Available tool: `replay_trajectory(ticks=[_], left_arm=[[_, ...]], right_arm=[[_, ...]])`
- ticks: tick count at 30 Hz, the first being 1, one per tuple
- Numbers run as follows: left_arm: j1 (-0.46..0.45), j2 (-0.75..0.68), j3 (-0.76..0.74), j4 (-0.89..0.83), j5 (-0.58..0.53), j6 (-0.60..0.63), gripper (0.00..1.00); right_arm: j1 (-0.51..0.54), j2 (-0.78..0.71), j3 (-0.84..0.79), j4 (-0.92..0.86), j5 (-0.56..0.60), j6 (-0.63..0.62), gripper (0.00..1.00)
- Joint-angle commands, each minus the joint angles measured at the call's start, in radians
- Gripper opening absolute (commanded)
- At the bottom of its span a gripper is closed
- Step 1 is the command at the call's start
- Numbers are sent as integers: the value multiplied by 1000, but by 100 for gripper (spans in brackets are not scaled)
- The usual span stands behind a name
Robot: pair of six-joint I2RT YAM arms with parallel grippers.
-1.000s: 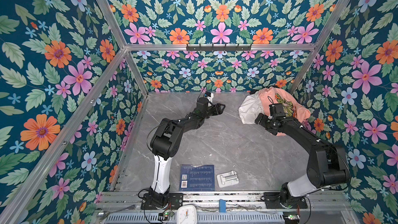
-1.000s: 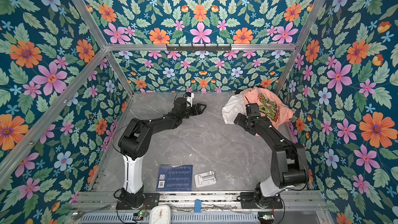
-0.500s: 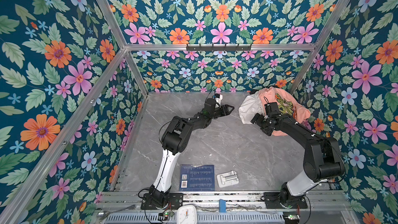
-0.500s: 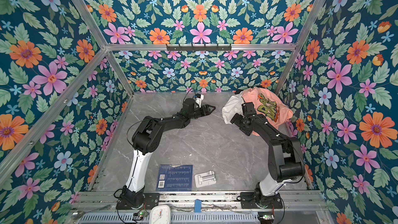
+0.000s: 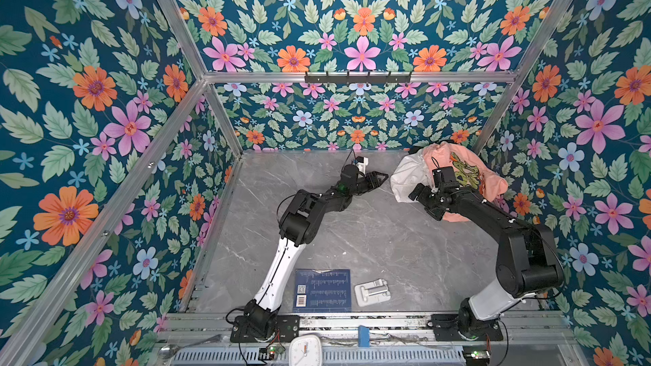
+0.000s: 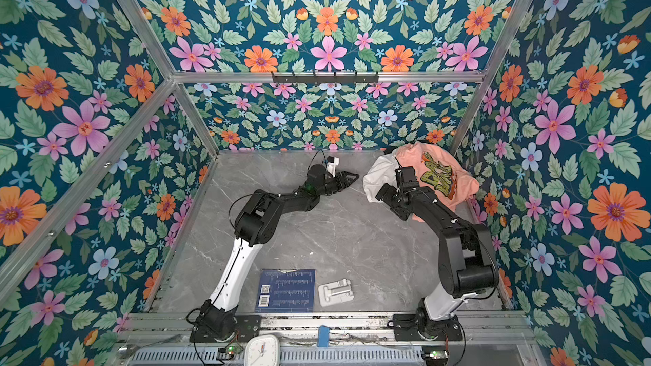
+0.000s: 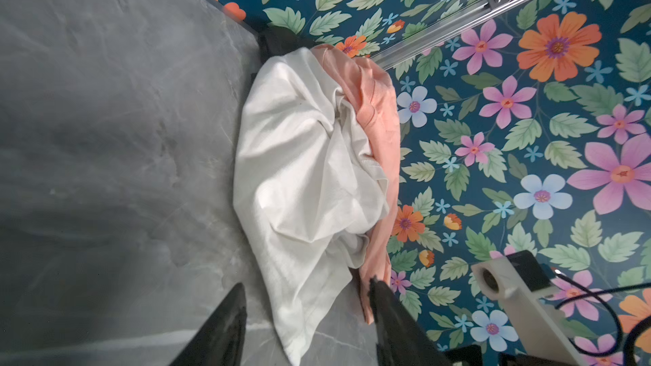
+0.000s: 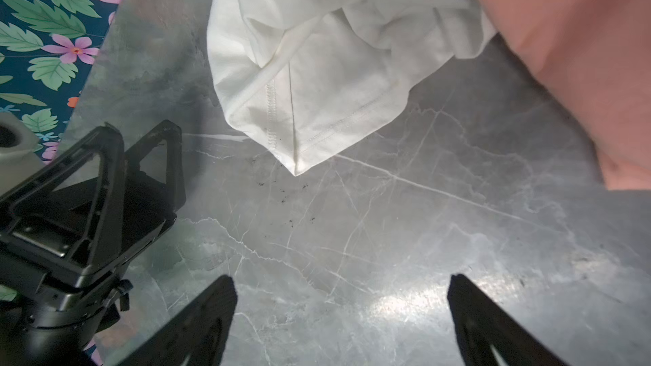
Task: Pick out a specific cloth from the pile
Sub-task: 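Grasp the white shirt edge with the left gripper while right gripper approaches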
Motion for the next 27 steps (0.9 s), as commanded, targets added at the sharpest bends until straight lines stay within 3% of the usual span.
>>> replay_trajectory(ticks=[1,7,11,27], left_arm=[[-5,30,19,99,1,-74,56],[-15,68,-1,227,-51,-165,49],[-36,56,-27,214,-114,-150,51],[-78,117,67,110,-143,-136,49]], right_arm=[[1,-1,1,-6,13,-9,95],[2,-4,-14,13,4,-5,96],[2,-4,-22,24,1,2,97],[1,-30,-47,42,-6,9,97]])
